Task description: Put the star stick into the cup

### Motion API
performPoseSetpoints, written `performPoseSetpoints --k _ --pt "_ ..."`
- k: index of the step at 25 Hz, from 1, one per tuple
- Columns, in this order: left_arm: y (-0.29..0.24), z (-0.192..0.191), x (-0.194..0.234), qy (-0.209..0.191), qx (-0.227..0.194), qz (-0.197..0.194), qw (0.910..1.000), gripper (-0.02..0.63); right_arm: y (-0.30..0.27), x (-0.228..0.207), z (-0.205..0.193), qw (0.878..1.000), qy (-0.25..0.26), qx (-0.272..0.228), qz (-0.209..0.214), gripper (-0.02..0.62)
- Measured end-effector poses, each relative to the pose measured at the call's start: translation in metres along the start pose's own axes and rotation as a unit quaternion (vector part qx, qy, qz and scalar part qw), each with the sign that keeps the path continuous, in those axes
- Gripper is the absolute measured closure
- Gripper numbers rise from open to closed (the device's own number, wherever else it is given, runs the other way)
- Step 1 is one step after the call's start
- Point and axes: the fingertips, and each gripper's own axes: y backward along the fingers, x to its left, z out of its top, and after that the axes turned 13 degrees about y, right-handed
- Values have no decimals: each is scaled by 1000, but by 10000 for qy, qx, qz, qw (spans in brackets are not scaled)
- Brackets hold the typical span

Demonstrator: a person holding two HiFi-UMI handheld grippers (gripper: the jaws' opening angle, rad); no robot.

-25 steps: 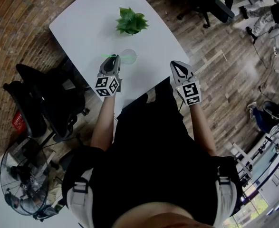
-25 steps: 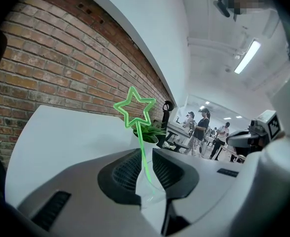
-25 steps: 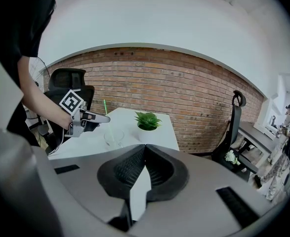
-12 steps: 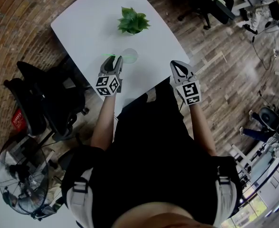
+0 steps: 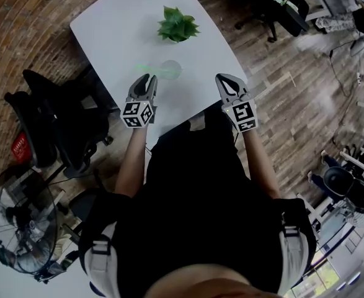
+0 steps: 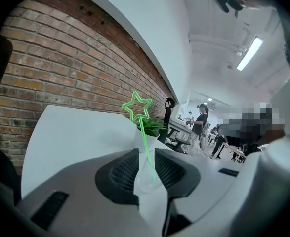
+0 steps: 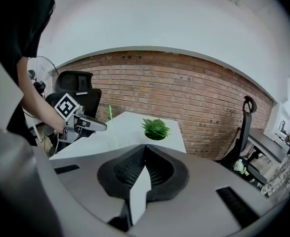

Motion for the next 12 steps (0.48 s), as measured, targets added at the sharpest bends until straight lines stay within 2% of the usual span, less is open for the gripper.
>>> performPoseSetpoints --k 4,12 --pt "16 5 0 -62 -164 81 9998 565 -5 6 7 9998 73 -78 137 597" --pt "24 10 -18 -394 -161 -32 9991 584 -8 7 19 9991 177 -283 260 597"
